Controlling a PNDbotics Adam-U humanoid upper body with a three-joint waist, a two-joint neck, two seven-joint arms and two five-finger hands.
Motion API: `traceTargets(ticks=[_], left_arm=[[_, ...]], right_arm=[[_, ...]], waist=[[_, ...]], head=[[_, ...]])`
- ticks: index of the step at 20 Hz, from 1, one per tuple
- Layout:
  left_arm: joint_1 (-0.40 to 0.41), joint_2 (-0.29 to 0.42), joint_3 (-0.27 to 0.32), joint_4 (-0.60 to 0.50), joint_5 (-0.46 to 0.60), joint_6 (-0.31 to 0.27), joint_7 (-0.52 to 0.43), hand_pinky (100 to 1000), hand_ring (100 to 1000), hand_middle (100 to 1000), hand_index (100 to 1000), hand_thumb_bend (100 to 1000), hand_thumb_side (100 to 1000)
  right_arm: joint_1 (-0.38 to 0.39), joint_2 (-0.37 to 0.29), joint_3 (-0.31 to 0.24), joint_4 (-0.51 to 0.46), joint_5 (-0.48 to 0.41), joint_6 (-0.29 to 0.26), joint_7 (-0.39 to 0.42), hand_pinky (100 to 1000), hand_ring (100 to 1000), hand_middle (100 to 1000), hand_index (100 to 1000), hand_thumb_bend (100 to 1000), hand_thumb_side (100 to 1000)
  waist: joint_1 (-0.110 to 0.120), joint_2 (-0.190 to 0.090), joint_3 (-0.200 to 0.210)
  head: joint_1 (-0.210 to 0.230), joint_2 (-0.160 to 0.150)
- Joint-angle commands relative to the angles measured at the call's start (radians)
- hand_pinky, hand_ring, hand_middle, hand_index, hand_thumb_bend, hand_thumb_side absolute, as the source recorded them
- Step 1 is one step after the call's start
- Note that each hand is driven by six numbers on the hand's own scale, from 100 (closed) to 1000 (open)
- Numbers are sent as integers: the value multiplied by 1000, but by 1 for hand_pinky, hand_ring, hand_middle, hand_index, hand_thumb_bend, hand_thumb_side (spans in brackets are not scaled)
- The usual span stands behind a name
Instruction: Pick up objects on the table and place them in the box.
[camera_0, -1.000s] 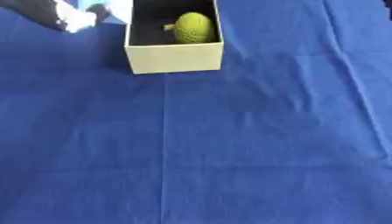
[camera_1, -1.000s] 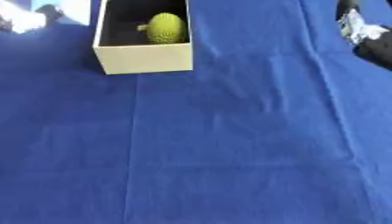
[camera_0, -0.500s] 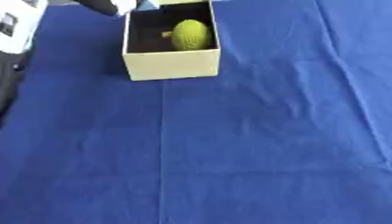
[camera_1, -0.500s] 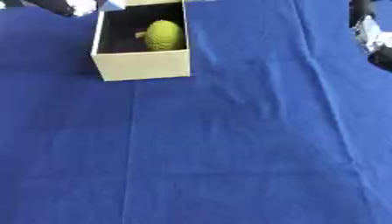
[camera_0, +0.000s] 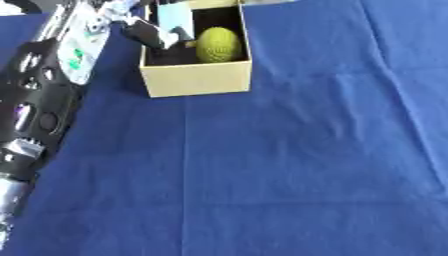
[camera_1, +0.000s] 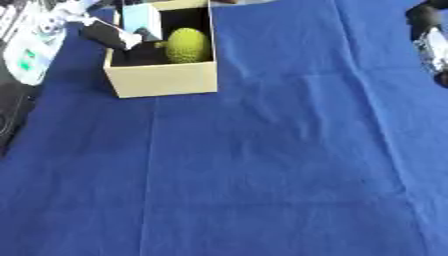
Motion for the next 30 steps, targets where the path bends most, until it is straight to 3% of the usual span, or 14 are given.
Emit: traceTargets(ticks=[1,3,6,9,15,17,18,20,25,26,27,28,30], left_arm=[[-19,8,4,6,-37,-4,-12,819,758,664,826,148,100],[-18,7,6,11,-55,-5,-28,875,824,761,890,216,100],[-15,8,8,1,-75,-20,-26,893,852,795,905,333,230],[-14,10,12,-10,-106,-30,7,916,876,803,891,410,263],[-13,6,18,-20,-117,-30,68,916,872,800,894,395,260],[-12,5,22,-41,-97,-28,85,907,853,780,883,297,208],[-13,7,28,-66,-76,-21,100,896,832,760,870,199,113],[-11,13,34,-137,-16,-8,129,884,796,722,856,100,100],[37,65,48,-463,222,57,198,861,740,661,822,100,100],[56,81,51,-537,276,73,205,857,731,658,821,100,141],[86,105,58,-617,334,91,220,857,735,659,822,100,152],[119,128,65,-692,381,110,237,856,728,659,824,100,171],[171,162,71,-802,472,139,259,856,728,659,824,100,171]], right_arm=[[-6,-11,-12,-15,-10,0,3,907,703,530,843,100,534],[-3,-9,-13,-15,-11,1,4,907,703,529,843,100,534],[-1,-5,-14,-15,-12,2,5,908,703,529,843,100,535],[2,-3,-15,-15,-14,2,5,908,704,529,843,100,535],[5,-1,-15,-15,-14,2,6,909,704,528,844,100,535],[8,0,-15,-15,-13,3,6,909,704,528,842,100,535],[10,0,-16,-15,-13,4,6,909,704,528,842,100,534],[15,0,-18,-15,-11,3,4,909,704,528,841,100,534],[23,-3,-24,-15,-11,-3,-4,908,704,527,840,100,533],[24,-3,-26,-15,-12,-8,-6,908,705,528,840,100,533],[24,-4,-30,-15,-14,-15,-9,907,706,530,840,100,594],[23,-5,-33,-15,-16,-25,-14,907,706,530,840,100,532],[22,-6,-36,-15,-19,-38,-21,907,706,530,840,100,532]], waist=[[-4,-20,-2],[-4,-21,-2],[-3,-22,-1],[-4,-22,0],[-8,-21,5],[-10,-21,7],[-11,-22,9],[-12,-23,12],[-12,-25,26],[-12,-26,30],[-12,-27,35],[-12,-28,40],[-12,-29,44]], head=[[0,-9],[-3,-8],[-7,-2],[-13,8],[-12,18],[-11,20],[-11,22],[-13,27],[-21,36],[-24,37],[-27,38],[-30,38],[-33,38]])
